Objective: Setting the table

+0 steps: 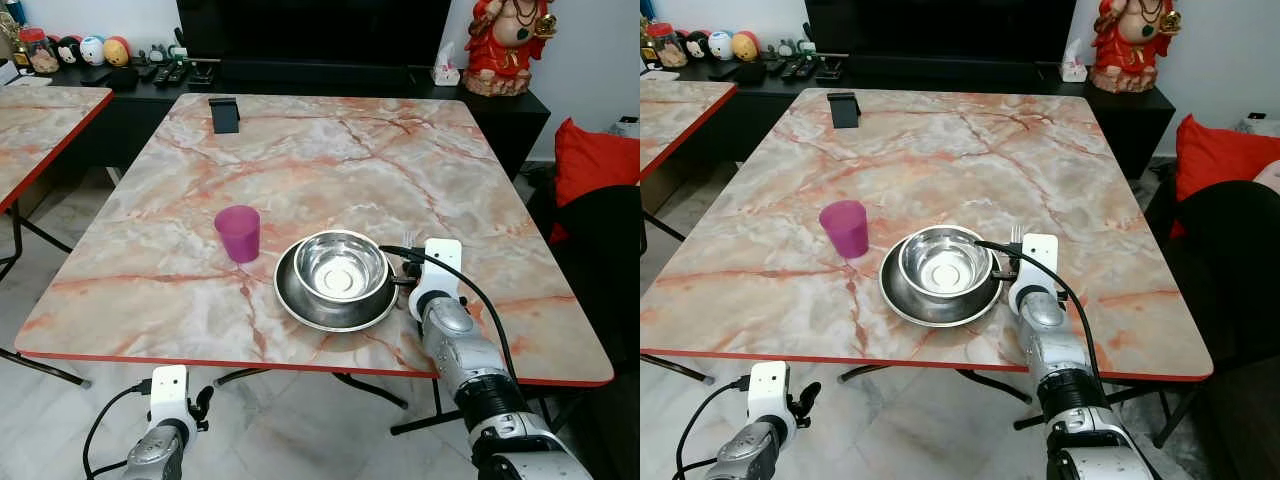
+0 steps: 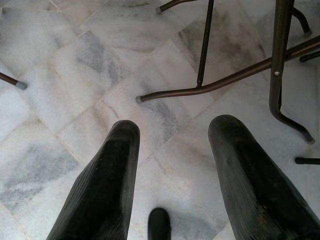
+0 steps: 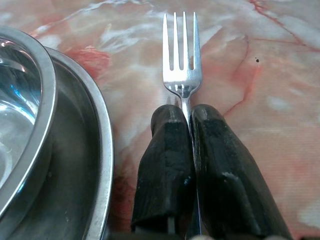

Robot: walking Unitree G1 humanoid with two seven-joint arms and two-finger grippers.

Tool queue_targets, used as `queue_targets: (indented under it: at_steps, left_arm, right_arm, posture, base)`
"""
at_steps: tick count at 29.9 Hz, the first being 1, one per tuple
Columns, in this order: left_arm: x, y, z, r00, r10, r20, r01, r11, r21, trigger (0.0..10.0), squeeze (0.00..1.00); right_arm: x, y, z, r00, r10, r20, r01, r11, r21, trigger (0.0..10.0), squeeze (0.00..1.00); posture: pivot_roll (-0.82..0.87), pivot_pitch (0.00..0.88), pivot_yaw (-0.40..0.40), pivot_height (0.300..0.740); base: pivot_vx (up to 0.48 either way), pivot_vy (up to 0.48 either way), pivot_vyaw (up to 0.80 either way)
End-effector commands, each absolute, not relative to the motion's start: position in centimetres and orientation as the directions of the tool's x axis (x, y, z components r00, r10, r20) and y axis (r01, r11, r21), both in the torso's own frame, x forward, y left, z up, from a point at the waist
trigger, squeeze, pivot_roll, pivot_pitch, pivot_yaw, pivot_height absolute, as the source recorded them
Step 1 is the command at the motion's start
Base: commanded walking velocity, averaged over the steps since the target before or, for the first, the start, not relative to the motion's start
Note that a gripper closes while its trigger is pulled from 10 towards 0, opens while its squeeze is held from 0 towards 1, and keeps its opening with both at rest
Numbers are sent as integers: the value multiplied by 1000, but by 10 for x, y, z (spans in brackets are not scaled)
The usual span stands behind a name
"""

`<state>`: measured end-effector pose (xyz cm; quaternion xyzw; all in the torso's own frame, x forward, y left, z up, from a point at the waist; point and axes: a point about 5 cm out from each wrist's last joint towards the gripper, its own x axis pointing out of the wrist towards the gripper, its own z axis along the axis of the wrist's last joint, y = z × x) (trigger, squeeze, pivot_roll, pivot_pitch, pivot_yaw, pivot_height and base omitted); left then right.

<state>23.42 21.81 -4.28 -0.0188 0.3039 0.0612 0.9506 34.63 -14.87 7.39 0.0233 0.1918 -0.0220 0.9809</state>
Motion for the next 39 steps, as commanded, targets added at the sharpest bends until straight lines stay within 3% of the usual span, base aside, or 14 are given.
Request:
queue_targets:
  at_steps: [1, 17, 18, 19, 23, 24, 25, 37, 38, 39]
  left_arm:
    - [234, 218, -44, 799, 102, -592, -120, 993, 8, 10000, 0]
    - [234, 218, -44, 799, 101, -593, -118, 993, 10, 10000, 0]
    - [234, 218, -44, 799, 101, -593, -118, 993, 10, 10000, 0]
    - [234, 218, -44, 799, 101, -593, -117, 993, 10, 10000, 0]
    - [234, 217, -44, 800, 99, -592, -116, 993, 10, 10000, 0]
    - [234, 217, -44, 800, 99, -592, -115, 993, 10, 10000, 0]
    - [234, 217, -44, 800, 98, -592, -114, 993, 10, 10000, 0]
    - [234, 217, -44, 799, 99, -593, -113, 993, 12, 10000, 0]
    - [234, 217, -43, 800, 99, -592, -114, 993, 12, 10000, 0]
    - [234, 217, -43, 800, 99, -592, -114, 993, 12, 10000, 0]
  right_arm:
    - [350, -146, 78, 929, -30, -368, 47, 998, 37, 10000, 176]
    - [349, -145, 76, 927, -27, -375, 44, 998, 35, 10000, 180]
    - [349, -145, 76, 926, -25, -377, 41, 999, 35, 10000, 463]
    - [349, -145, 76, 926, -25, -377, 41, 999, 35, 10000, 463]
    - [348, -144, 75, 925, -25, -380, 40, 999, 34, 10000, 439]
    - [348, -144, 75, 924, -27, -382, 41, 999, 30, 10000, 376]
    - [348, -144, 75, 923, -27, -383, 40, 999, 27, 10000, 0]
    - [348, -143, 74, 922, -21, -385, 36, 999, 31, 10000, 0]
    - [348, -142, 74, 923, -19, -384, 33, 999, 31, 10000, 812]
    - [348, -142, 74, 923, -19, -384, 33, 999, 31, 10000, 812]
  posture:
    - [-13, 0, -23, 740]
    - [-11, 0, -21, 740]
    - [-11, 0, -21, 740]
    - [-11, 0, -21, 740]
    - [-12, 0, -20, 740]
    - [-12, 0, -20, 740]
    - [-12, 0, -20, 740]
    - [-10, 0, -20, 740]
    - [-10, 0, -20, 740]
    - [-10, 0, -20, 740]
  base:
    - [0, 0, 0]
    - [0, 0, 0]
    - [0, 0, 0]
    - [0, 0, 0]
    - [0, 0, 0]
    - [0, 0, 0]
    - [0, 0, 0]
    - [0, 0, 0]
    - [0, 0, 0]
    - [0, 0, 0]
